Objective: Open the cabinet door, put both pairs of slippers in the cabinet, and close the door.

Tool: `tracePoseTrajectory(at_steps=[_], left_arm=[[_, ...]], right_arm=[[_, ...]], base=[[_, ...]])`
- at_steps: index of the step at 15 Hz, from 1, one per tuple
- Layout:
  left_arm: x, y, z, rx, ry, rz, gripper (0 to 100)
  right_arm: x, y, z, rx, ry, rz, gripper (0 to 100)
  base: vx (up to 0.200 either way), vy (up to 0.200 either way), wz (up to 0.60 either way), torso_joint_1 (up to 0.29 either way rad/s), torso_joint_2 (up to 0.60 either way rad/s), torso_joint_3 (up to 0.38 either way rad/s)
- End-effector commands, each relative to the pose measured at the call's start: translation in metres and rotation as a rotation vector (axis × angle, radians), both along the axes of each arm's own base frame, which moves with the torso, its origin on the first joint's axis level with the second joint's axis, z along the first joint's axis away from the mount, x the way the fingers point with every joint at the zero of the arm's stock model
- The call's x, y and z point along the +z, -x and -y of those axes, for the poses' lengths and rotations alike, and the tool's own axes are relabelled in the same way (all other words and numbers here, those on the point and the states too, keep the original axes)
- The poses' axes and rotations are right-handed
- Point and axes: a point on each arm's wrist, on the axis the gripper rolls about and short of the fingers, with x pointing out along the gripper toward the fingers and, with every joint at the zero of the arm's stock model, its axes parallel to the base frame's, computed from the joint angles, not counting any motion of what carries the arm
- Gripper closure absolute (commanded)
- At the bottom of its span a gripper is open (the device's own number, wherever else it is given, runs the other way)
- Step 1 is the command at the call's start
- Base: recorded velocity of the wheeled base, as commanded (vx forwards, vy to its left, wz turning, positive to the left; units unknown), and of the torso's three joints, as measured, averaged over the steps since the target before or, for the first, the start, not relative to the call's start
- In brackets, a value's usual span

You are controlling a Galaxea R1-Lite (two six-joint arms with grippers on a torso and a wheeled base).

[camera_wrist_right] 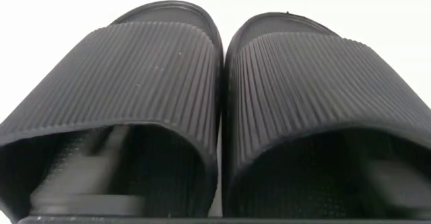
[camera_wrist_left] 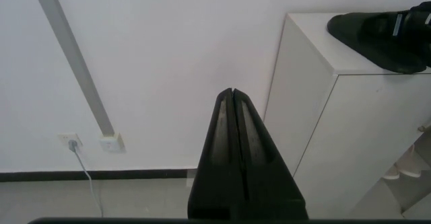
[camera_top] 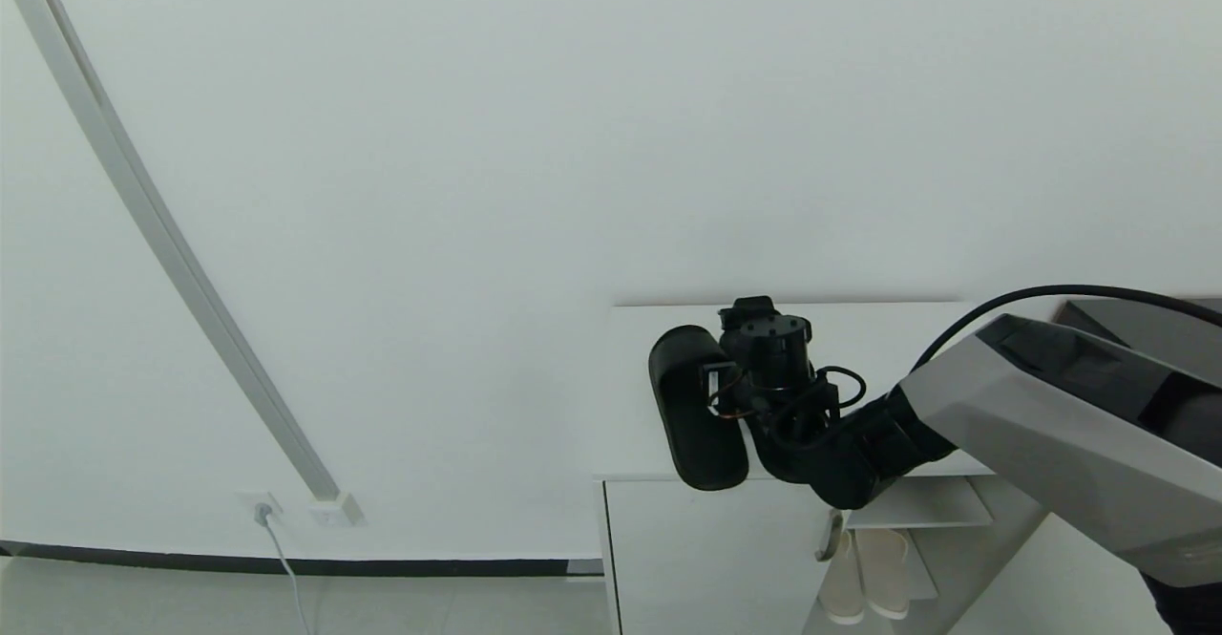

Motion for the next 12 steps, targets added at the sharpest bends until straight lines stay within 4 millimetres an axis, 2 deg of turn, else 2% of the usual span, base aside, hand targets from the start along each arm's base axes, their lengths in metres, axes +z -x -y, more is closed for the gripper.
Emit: tracePoseTrajectory(at_steps=[1, 5, 8, 10, 12], left_arm=[[0.0, 0.0, 0.0, 0.0, 0.0, -0.001, 100], [0.0, 0.0, 0.0, 0.0, 0.0, -0.002, 100], [0.0, 0.0, 0.0, 0.0, 0.0, -0.001, 100], [0.0, 0.0, 0.0, 0.0, 0.0, -0.002, 100], [0.0, 0.0, 0.0, 0.0, -0.001, -0.001, 100]], right_arm=[[-0.001, 0.0, -0.001, 0.001, 0.0, -0.001, 100], [0.001, 0.002, -0.001, 0.004, -0.004, 0.003, 100], [0.017, 0.014, -0.002, 0.021, -0.016, 0.019, 100], [0.034, 0.032, -0.001, 0.045, -0.024, 0.027, 100], [0.056, 0.078, 0.008, 0.131, -0.031, 0.018, 100]], base=[[0.0, 0.0, 0.0, 0.0, 0.0, 0.0], [0.0, 0.0, 0.0, 0.0, 0.0, 0.0], [0.0, 0.0, 0.0, 0.0, 0.0, 0.0], [0.0, 0.0, 0.0, 0.0, 0.0, 0.0], [0.0, 0.0, 0.0, 0.0, 0.0, 0.0]])
